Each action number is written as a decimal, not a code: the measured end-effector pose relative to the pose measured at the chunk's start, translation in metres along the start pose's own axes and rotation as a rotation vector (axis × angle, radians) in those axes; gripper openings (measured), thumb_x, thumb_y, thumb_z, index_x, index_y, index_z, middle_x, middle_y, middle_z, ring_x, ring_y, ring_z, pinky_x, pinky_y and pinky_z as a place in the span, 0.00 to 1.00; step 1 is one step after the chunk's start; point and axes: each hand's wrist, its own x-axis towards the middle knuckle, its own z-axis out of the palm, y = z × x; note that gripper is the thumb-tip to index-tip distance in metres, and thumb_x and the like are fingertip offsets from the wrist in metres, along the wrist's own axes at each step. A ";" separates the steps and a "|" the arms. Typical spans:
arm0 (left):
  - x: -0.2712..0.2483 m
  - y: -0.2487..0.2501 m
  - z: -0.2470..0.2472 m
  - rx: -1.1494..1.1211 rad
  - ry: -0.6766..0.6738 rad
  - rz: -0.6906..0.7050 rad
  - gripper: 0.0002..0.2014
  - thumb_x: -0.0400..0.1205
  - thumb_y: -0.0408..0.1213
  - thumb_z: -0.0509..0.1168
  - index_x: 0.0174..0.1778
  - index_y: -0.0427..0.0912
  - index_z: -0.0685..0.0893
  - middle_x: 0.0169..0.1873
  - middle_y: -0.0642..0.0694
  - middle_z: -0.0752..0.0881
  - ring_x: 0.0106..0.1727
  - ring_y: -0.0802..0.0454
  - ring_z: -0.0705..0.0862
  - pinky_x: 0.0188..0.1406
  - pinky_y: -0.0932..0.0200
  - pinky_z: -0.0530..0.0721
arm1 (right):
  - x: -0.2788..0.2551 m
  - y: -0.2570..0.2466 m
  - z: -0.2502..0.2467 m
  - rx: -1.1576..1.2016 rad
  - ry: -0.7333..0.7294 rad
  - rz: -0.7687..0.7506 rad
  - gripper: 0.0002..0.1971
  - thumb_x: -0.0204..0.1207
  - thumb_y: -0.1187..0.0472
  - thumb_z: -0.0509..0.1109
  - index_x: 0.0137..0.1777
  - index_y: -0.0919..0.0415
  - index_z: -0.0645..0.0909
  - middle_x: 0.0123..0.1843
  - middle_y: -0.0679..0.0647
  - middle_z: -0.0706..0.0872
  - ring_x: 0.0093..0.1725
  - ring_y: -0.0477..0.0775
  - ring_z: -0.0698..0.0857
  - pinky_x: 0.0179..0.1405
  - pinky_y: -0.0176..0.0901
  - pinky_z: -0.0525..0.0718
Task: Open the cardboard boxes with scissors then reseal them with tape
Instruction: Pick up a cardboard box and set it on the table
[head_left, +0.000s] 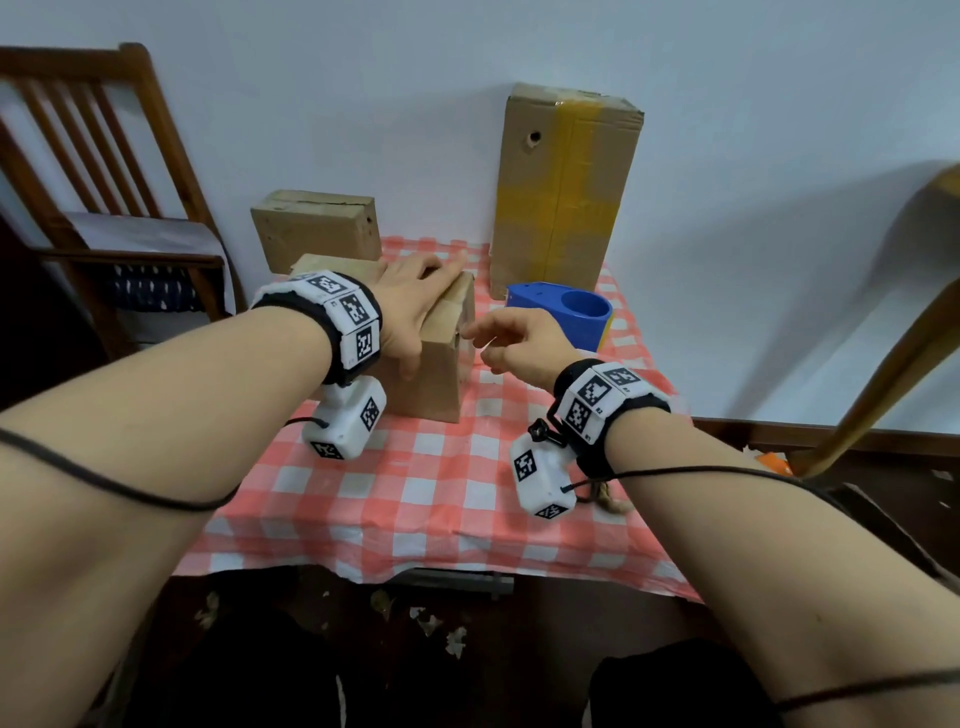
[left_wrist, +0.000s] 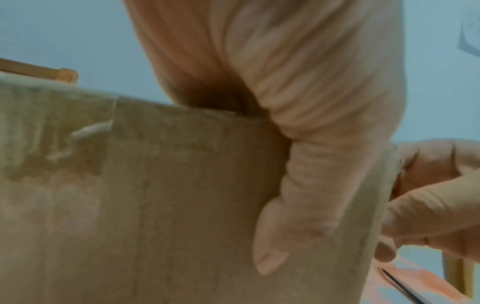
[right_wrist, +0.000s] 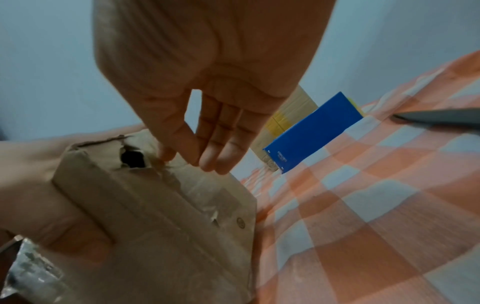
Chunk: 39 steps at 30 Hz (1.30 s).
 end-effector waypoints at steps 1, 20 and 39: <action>-0.003 0.000 -0.001 -0.001 0.005 -0.009 0.71 0.57 0.39 0.84 0.84 0.50 0.35 0.77 0.42 0.55 0.79 0.41 0.56 0.80 0.36 0.48 | -0.002 -0.002 0.001 0.021 0.011 -0.013 0.18 0.71 0.82 0.63 0.49 0.62 0.86 0.42 0.55 0.82 0.39 0.50 0.80 0.40 0.39 0.85; -0.021 0.019 0.000 0.164 0.008 -0.011 0.67 0.56 0.50 0.84 0.83 0.41 0.46 0.74 0.41 0.60 0.75 0.40 0.63 0.75 0.41 0.66 | -0.061 0.021 -0.033 -0.910 0.019 0.504 0.12 0.69 0.56 0.73 0.35 0.60 0.74 0.33 0.53 0.79 0.33 0.53 0.80 0.28 0.40 0.79; -0.029 0.016 0.007 0.049 0.193 -0.203 0.64 0.53 0.49 0.84 0.81 0.43 0.52 0.73 0.41 0.62 0.78 0.41 0.60 0.77 0.28 0.52 | -0.090 0.017 -0.048 -0.404 0.081 0.520 0.10 0.70 0.62 0.78 0.40 0.63 0.78 0.34 0.54 0.82 0.32 0.52 0.79 0.31 0.37 0.77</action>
